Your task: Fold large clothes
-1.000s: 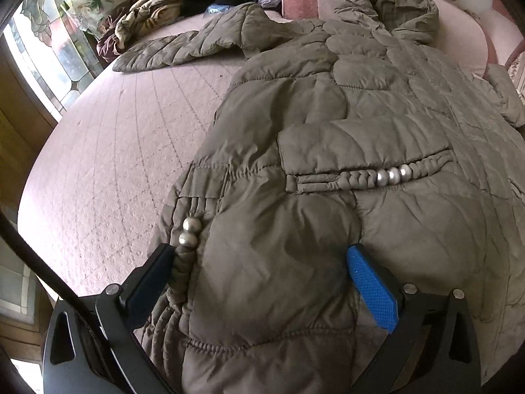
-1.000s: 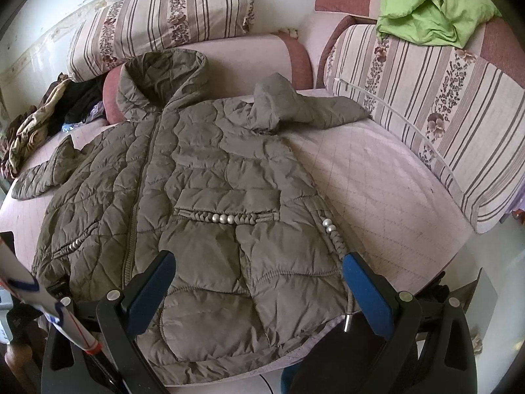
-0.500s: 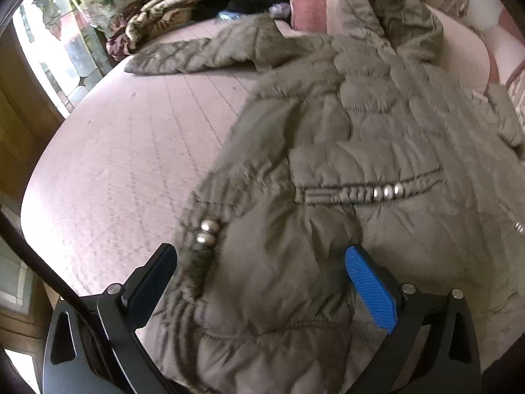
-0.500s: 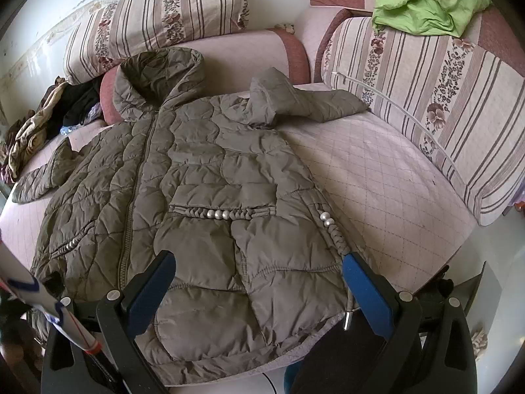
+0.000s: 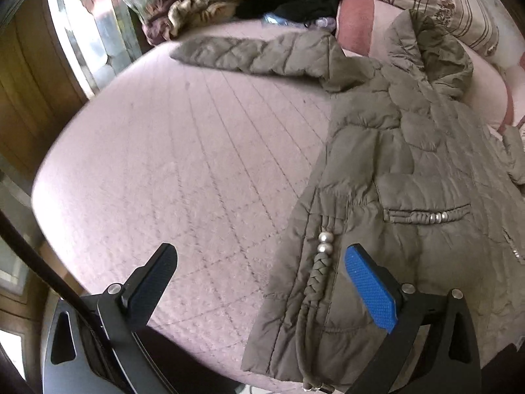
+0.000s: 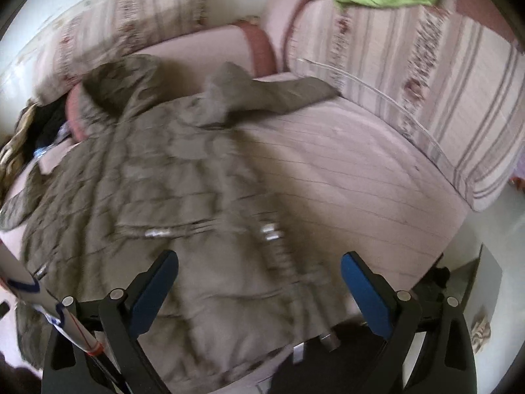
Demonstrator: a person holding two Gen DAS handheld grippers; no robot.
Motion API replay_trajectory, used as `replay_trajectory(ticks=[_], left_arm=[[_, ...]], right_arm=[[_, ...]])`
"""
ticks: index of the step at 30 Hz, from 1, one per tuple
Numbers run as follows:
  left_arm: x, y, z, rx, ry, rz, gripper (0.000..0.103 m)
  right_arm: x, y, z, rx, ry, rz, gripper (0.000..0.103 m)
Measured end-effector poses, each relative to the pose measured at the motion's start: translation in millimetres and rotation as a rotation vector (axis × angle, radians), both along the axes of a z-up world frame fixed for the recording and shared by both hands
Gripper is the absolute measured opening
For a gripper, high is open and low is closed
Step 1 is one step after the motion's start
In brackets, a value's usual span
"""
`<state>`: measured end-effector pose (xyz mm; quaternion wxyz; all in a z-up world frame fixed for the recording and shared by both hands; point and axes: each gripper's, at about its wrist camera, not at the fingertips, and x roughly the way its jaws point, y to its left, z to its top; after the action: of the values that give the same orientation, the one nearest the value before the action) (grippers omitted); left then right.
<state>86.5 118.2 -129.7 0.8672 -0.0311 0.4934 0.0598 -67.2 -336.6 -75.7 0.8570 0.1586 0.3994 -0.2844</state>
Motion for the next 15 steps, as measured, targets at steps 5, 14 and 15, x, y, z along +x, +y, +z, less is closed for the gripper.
replay_trajectory(ticks=[5, 14, 15], left_arm=[[9, -14, -21, -0.111, 0.068, -0.094, 0.087], [-11, -37, -22, -0.014, 0.093, -0.11, 0.051], [-13, -37, -18, -0.013, 0.091, -0.103, 0.05]], right_arm=[[6, -38, -32, 0.111, 0.08, -0.013, 0.076], [2, -23, -58, 0.092, 0.185, 0.072, 0.054], [-1, -23, -57, 0.087, 0.194, 0.074, 0.054]])
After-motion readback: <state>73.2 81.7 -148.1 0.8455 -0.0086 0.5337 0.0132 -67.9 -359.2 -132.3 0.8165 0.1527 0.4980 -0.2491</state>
